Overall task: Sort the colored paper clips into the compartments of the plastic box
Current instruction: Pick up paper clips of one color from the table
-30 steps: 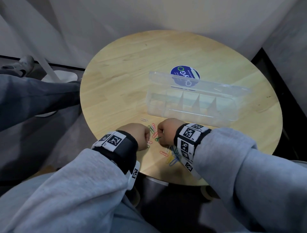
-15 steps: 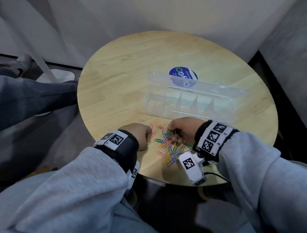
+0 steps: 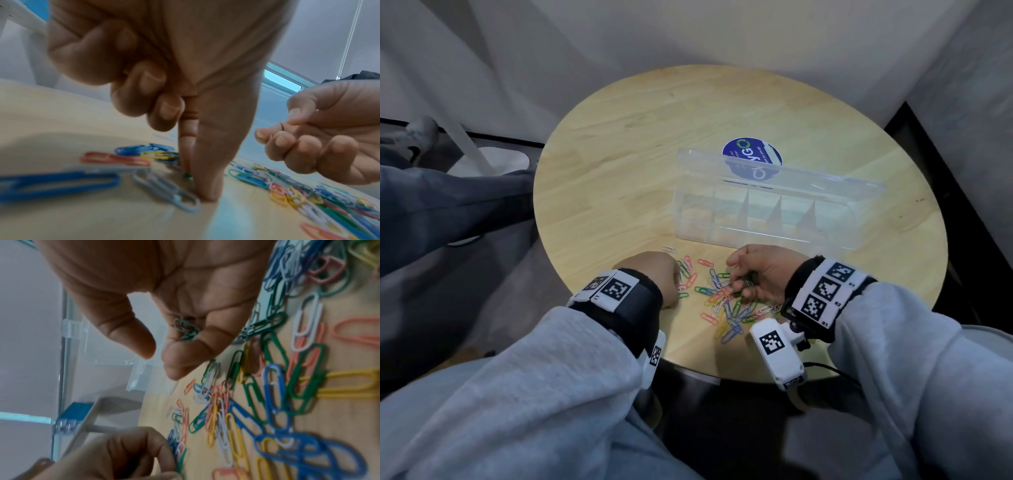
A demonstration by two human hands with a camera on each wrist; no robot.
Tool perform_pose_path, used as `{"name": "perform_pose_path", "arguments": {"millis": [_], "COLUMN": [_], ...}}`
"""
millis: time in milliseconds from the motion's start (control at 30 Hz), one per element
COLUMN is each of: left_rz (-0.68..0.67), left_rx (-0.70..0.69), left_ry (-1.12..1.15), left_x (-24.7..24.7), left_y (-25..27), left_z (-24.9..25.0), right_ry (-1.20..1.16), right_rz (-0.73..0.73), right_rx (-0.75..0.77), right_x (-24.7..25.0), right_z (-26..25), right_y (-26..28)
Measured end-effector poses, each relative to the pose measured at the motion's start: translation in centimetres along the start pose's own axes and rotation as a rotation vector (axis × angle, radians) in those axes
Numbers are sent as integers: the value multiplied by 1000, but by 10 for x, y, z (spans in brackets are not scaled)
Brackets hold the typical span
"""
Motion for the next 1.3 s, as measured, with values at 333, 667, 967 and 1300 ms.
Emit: {"name": "perform_pose_path", "arguments": {"millis": [333, 667, 967, 1300], "left_rz": [-1, -37, -15, -7], "left_rx": [-79, -67, -38, 24], "left_ry": [-16, -98, 650, 1333], "left_x": [-2, -5, 30, 41], "left_y": [-1, 1, 7, 1], "left_z": [11, 17, 3, -10], "right_ry": [1149, 1450, 1107, 144], "right_rz": [67, 55, 119, 29], "right_rx": [160, 238, 262, 34], "right_x": [-31, -59, -31, 6], "right_z": [-35, -43, -43, -14], "right_y": [0, -5, -4, 0]}}
Point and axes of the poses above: each hand's wrist, its own y-axis away from the middle knuckle, its own x-axis out of the back of the hand, z = x × y, the point moved 10 cm from there along -y, towards the middle knuckle, and after that the axes turned 9 degrees about y, right-handed, at the moved point
